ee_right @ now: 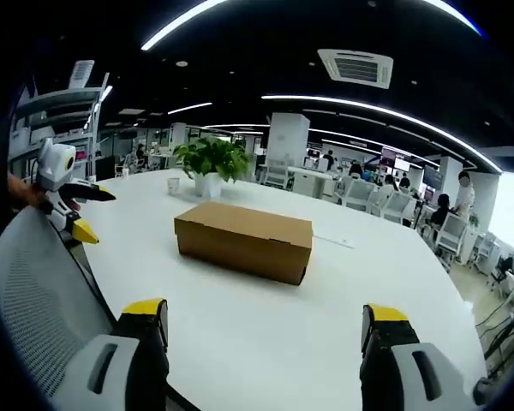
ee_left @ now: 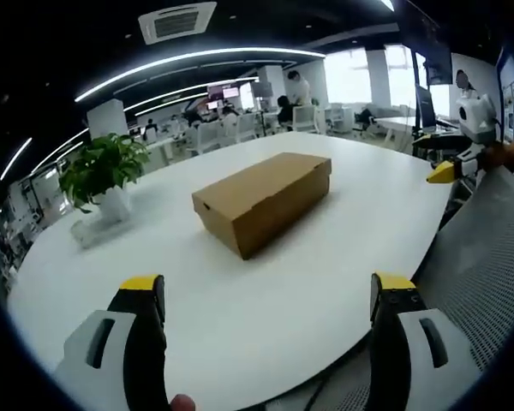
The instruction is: Operate the shoe box by opening the lid, removing the specified soft item, and placing it in the target area until the item is outside and the box remains undamaged.
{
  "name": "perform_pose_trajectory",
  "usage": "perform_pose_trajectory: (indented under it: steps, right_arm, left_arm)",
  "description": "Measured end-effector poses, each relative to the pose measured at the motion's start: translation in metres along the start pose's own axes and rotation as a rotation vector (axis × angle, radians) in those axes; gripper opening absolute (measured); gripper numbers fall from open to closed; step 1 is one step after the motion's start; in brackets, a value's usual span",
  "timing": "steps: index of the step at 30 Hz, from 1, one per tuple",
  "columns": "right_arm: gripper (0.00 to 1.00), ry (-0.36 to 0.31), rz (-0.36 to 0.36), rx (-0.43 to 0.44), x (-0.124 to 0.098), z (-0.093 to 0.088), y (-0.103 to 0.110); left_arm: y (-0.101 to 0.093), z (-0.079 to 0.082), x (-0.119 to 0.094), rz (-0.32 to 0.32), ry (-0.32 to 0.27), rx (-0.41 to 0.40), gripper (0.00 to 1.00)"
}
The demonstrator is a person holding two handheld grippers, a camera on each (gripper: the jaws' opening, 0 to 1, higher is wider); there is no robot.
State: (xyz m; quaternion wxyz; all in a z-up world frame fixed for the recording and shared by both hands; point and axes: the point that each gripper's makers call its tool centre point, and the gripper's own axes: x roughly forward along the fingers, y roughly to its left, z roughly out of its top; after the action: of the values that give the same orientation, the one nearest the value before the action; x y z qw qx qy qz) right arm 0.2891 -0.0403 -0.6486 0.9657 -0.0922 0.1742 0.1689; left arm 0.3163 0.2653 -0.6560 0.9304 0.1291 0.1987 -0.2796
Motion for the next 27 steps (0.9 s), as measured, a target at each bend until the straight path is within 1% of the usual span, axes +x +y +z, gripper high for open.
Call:
perform_pose_trajectory:
  steps: [27]
  right_arm:
    - [0.94, -0.002, -0.003, 0.007, -0.0001, 0.0001, -0.0007]
  left_arm:
    - [0.0003, 0.0, 0.0004, -0.001, -0.007, -0.008, 0.99]
